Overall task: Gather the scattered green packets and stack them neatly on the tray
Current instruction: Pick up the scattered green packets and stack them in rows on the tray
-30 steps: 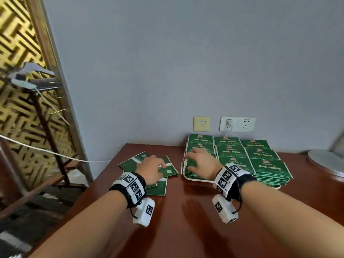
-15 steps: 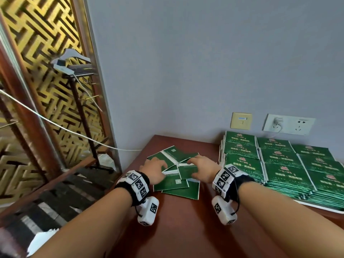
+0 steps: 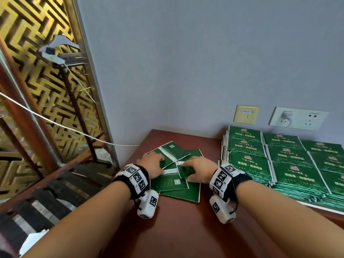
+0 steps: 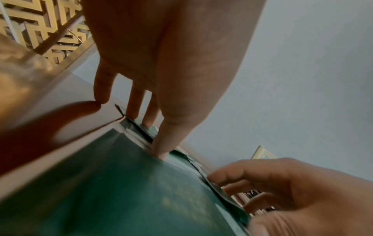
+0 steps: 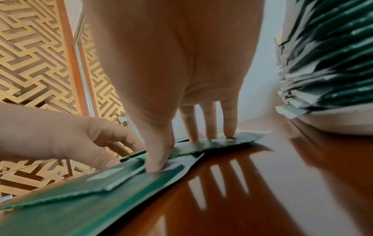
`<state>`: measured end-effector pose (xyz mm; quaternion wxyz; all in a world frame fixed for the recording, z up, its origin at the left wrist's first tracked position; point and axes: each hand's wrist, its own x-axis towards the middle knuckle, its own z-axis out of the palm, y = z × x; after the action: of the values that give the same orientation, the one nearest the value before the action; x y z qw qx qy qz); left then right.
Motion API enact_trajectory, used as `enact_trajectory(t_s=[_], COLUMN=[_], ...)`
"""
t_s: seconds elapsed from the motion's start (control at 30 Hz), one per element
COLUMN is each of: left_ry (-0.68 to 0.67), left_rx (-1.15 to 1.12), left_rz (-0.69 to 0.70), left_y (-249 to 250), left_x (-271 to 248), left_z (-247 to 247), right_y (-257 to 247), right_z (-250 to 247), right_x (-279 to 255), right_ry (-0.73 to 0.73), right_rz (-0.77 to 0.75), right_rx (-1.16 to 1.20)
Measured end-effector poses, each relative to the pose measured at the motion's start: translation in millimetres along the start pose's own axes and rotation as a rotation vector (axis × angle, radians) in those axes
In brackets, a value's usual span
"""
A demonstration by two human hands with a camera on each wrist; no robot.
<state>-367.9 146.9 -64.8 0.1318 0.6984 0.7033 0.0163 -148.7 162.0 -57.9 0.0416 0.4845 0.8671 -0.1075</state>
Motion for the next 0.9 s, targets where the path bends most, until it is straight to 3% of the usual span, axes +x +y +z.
enact_trajectory(t_s=[0.4, 0.7, 0.9], left_ry=[0.085, 0.257, 0.217], left_rx=[-0.129, -0.168, -0.298], left_rz=[0.026, 0.002, 0.042], left_y=[0.1, -3.0, -0.8], left_x=[-3.8, -20.7, -43.5], left_z=[-4.9, -13.7, -24.0], right_y=[-5.0, -6.2, -18.4], right_z=[0.8, -6.3, -19.3], right_x=[-3.8, -20.1, -51.0], right_ry=[0.032, 0.131, 0.16], right_rz=[0.031, 0.053, 0.071], right_rx=[-0.017, 0.011, 0.021])
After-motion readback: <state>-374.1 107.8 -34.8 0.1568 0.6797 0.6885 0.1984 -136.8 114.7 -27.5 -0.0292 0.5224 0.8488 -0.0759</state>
